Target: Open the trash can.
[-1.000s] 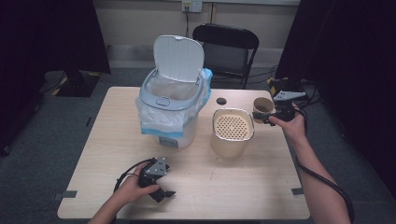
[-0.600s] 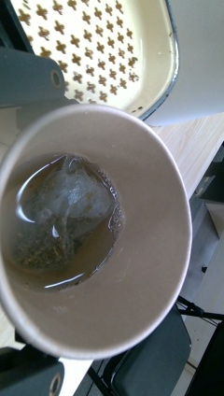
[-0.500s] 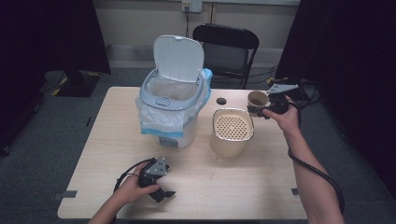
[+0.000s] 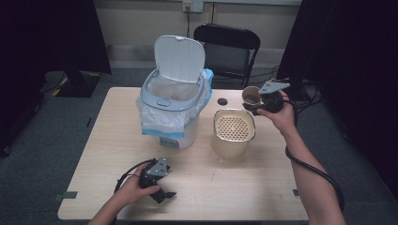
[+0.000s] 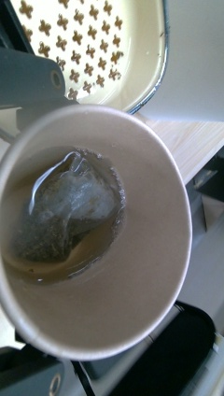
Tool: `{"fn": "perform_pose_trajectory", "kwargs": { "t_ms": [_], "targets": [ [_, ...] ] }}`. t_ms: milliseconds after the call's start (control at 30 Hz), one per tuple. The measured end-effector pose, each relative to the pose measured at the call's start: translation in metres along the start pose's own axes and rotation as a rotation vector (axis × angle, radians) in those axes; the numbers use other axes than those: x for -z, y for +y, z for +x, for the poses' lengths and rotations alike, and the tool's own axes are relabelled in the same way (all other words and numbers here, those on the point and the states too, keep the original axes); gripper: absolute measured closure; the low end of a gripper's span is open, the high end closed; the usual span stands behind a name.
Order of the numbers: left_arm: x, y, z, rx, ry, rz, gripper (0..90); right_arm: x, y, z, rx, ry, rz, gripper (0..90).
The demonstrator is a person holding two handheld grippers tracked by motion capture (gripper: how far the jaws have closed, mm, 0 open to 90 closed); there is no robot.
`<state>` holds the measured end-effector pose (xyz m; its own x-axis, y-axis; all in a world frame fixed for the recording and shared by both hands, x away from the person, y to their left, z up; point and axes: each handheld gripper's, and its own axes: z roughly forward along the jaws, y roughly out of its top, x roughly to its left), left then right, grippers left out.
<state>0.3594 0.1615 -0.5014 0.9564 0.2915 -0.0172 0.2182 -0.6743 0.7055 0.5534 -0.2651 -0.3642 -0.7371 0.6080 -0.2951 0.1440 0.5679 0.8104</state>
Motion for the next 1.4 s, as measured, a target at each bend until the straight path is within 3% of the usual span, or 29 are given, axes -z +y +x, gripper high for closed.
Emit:
{"fn": "perform_pose_trajectory", "kwargs": {
  "t_ms": [133, 400, 533, 567, 667, 767, 833, 900, 967, 1067, 1167, 1200, 1267, 1300, 1333, 1400],
  "targets": [
    [0.000, 0.000, 0.000, 0.001, 0.000, -0.001, 0.0, 0.008, 0.004, 0.003, 0.067, -0.043, -0.021, 27.4],
    [0.000, 0.000, 0.000, 0.003, -0.002, -0.009, 0.0, 0.018, 0.012, 0.016, 0.241, -0.078, 0.023, 27.6],
    [0.000, 0.000, 0.000, 0.003, -0.001, -0.008, 0.0, 0.020, 0.018, 0.029, 0.411, -0.146, 0.094, 27.7],
    [0.000, 0.000, 0.000, 0.002, 0.000, -0.003, 0.0, 0.020, 0.019, 0.031, 0.430, -0.147, 0.098, 27.8],
    [-0.001, 0.000, 0.000, 0.003, -0.002, -0.010, 0.0, 0.020, 0.023, 0.042, 0.574, -0.223, 0.174, 28.0],
    [0.000, 0.000, 0.000, 0.001, 0.000, -0.003, 0.0, 0.018, 0.025, 0.056, 0.762, -0.303, 0.256, 28.1],
    [0.000, 0.000, 0.000, 0.001, 0.000, -0.003, 0.0, 0.017, 0.026, 0.061, 0.815, -0.322, 0.273, 28.1],
    [-0.001, 0.000, 0.000, 0.003, -0.002, -0.010, 0.0, 0.014, 0.026, 0.070, 0.955, -0.390, 0.315, 28.0],
    [0.000, 0.000, 0.000, 0.002, -0.001, -0.008, 0.0, 0.013, 0.027, 0.077, 1.028, -0.427, 0.323, 28.1],
    [0.000, 0.000, 0.000, 0.003, -0.001, -0.009, 0.0, 0.011, 0.026, 0.091, 1.229, -0.536, 0.358, 28.1],
    [0.000, 0.000, 0.000, 0.002, -0.001, -0.004, 0.0, 0.009, 0.026, 0.099, 1.397, -0.582, 0.382, 28.0],
    [0.000, 0.000, 0.000, -0.001, 0.000, 0.002, 0.0, 0.009, 0.027, 0.101, 1.402, -0.577, 0.391, 28.0],
    [0.000, 0.000, 0.000, 0.003, -0.001, -0.008, 0.0, 0.009, 0.028, 0.102, 1.349, -0.540, 0.388, 27.8],
    [0.000, 0.000, 0.000, 0.003, -0.002, -0.009, 0.0, 0.010, 0.030, 0.101, 1.271, -0.516, 0.390, 27.8],
    [0.000, 0.000, 0.000, 0.002, -0.001, -0.008, 0.0, 0.013, 0.034, 0.097, 1.162, -0.473, 0.379, 27.8],
    [0.000, 0.000, 0.000, 0.003, -0.001, -0.007, 0.0, 0.016, 0.037, 0.089, 1.018, -0.418, 0.358, 27.6]
  ]
}}
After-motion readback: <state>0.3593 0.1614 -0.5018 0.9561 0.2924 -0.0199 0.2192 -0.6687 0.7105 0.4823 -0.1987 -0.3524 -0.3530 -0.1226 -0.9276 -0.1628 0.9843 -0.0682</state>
